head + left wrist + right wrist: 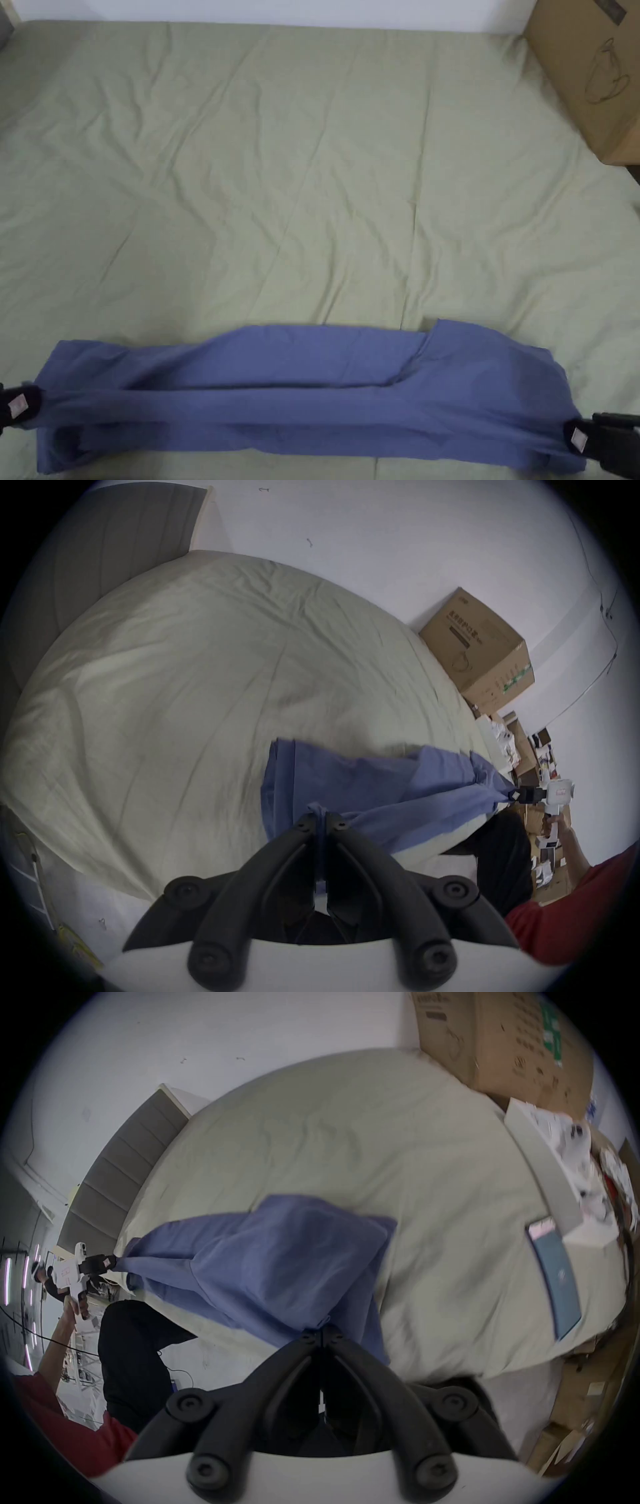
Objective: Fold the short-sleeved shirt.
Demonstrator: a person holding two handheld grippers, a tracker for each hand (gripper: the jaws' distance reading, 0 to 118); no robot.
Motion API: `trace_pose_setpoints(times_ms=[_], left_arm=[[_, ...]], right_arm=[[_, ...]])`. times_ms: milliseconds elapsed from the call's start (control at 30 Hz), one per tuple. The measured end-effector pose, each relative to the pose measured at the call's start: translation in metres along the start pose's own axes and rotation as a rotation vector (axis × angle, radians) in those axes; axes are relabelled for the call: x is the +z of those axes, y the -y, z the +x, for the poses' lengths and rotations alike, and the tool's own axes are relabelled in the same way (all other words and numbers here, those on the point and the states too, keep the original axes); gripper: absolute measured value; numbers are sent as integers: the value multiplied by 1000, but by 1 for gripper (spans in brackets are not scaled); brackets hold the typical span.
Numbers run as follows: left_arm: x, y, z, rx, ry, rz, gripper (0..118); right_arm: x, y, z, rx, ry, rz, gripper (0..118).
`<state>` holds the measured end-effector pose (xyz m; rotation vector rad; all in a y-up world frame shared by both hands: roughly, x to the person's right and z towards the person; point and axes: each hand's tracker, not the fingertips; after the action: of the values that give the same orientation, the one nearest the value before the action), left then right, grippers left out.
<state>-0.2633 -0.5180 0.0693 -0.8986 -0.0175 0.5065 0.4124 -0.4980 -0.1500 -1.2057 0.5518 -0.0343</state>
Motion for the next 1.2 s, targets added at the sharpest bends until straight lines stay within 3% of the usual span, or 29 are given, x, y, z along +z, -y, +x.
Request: trace_pose_setpoints(times_ms=[133, 200, 433, 733, 767, 800, 833, 867, 933, 1033, 1100, 1200], left_arm=[[-4, 4, 5, -27, -18, -28, 4], [4, 3, 0, 16, 12, 0, 4], [14, 10, -2, 1, -2, -4, 4], [-14, 22, -8, 3, -54, -97, 5], [-14, 21, -10, 25, -49, -110, 14], [-14, 20, -10, 32, -59, -107, 46], [-13, 20, -10, 42, -86, -104, 72], [-12, 19, -11, 44, -83, -104, 79], [1, 17, -9, 57, -73, -53, 78], [28, -8, 19, 59, -67, 78, 78], [49, -34, 60, -56, -79, 243, 78], [69, -69, 139, -276, -63, 484, 78]], right_arm=[[-8, 8, -7, 27, 47, -17, 0], [-1, 5, -7, 2, 16, -9, 0], [13, 10, -14, 61, 69, -15, 0], [-15, 13, -5, 40, 95, -58, 0], [-15, 12, -7, 54, 115, -62, 1], [-15, 11, -6, 71, 122, -65, 11], [-14, 10, -10, 111, 161, -91, 34], [-12, 9, -14, 138, 208, -95, 57], [1, 8, -20, 190, 263, -33, 63], [37, -11, -32, 122, 290, 143, 63], [65, -32, -54, 105, 336, 361, 63], [96, -59, -101, 184, 233, 727, 63]])
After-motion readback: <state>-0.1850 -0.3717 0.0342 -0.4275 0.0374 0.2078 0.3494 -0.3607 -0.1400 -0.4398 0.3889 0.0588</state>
